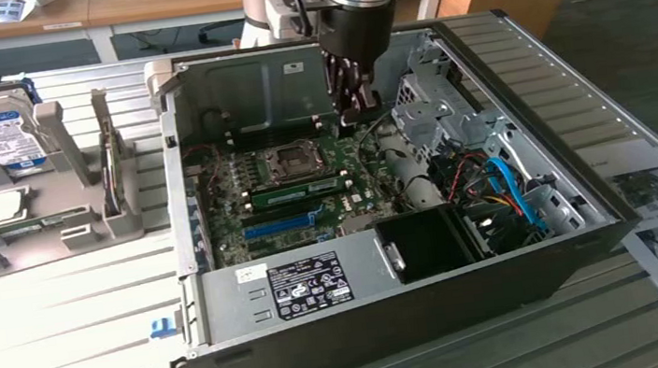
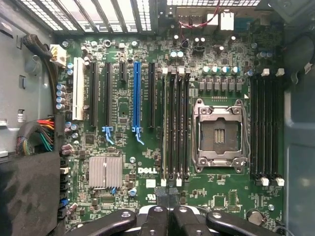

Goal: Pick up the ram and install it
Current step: 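Press down the ram until it locks into place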

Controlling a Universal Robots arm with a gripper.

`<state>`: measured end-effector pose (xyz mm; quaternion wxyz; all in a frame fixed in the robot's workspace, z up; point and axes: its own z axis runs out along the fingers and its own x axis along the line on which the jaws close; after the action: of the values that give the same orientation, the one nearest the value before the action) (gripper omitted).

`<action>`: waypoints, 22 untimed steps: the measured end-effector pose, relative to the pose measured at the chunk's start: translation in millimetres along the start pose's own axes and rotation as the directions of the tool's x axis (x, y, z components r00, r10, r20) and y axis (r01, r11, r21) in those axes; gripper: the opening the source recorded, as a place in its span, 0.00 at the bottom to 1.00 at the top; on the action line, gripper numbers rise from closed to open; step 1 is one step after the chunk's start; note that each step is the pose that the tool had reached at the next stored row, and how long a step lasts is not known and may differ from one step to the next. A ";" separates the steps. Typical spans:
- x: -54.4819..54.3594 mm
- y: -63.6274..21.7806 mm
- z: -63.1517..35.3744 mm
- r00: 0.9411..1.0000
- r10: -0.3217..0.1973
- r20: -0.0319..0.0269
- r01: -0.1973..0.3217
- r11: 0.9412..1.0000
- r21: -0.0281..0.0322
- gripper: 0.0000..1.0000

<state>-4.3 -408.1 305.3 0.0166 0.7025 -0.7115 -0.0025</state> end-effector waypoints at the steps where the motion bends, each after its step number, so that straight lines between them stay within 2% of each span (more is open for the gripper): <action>1: 0.0 0.0 0.6 1.000 0.000 0.000 0.000 1.000 0.000 0.09; 22: -0.2 -0.4 14.7 1.000 0.000 0.000 0.000 1.000 0.000 0.09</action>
<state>-4.3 -408.2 290.6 0.0166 0.7025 -0.7115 -0.0025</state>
